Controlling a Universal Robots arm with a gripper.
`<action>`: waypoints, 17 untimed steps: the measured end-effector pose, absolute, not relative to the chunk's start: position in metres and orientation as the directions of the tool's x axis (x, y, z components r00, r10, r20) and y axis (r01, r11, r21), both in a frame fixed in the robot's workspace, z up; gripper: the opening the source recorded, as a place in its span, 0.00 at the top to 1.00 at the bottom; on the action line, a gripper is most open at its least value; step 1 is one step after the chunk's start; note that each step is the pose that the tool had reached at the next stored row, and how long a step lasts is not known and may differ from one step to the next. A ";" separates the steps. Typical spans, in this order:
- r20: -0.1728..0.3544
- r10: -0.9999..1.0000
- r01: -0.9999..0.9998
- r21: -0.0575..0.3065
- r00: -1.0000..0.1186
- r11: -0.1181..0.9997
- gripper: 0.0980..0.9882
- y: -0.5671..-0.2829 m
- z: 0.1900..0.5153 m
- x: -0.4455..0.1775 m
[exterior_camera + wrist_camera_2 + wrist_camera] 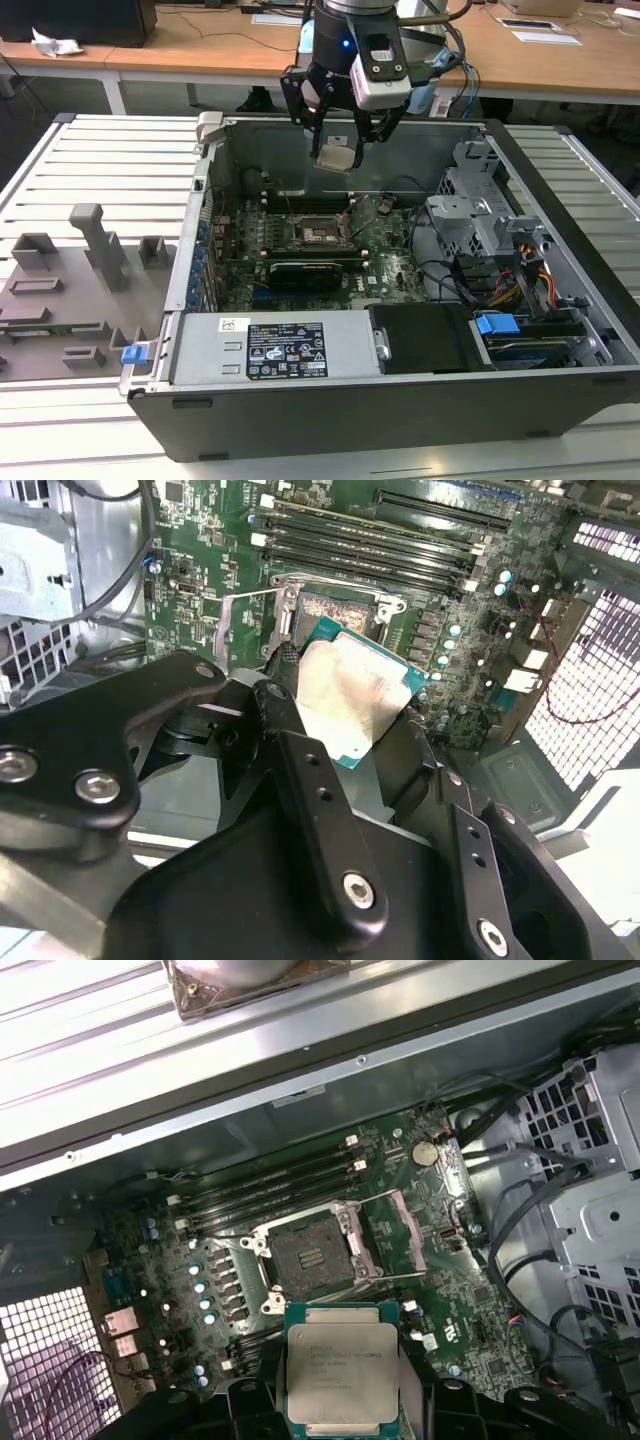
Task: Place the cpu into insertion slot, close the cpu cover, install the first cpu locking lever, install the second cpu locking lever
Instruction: 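Place the cpu into insertion slot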
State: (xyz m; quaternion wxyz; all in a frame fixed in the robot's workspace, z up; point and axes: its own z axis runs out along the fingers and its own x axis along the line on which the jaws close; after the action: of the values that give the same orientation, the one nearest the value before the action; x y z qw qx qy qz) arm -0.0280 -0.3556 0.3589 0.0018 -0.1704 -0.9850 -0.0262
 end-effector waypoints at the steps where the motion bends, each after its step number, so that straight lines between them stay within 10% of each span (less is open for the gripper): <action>1: 0.012 0.352 0.353 0.050 -0.936 0.934 0.51 -0.356 0.359 -0.028; 17: 0.010 0.500 0.499 0.045 -0.866 0.865 0.51 -0.356 0.359 -0.028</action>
State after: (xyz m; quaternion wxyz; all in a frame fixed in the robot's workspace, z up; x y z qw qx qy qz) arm -0.0280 -0.3556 0.3588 -0.0010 -0.2586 -0.9657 -0.0232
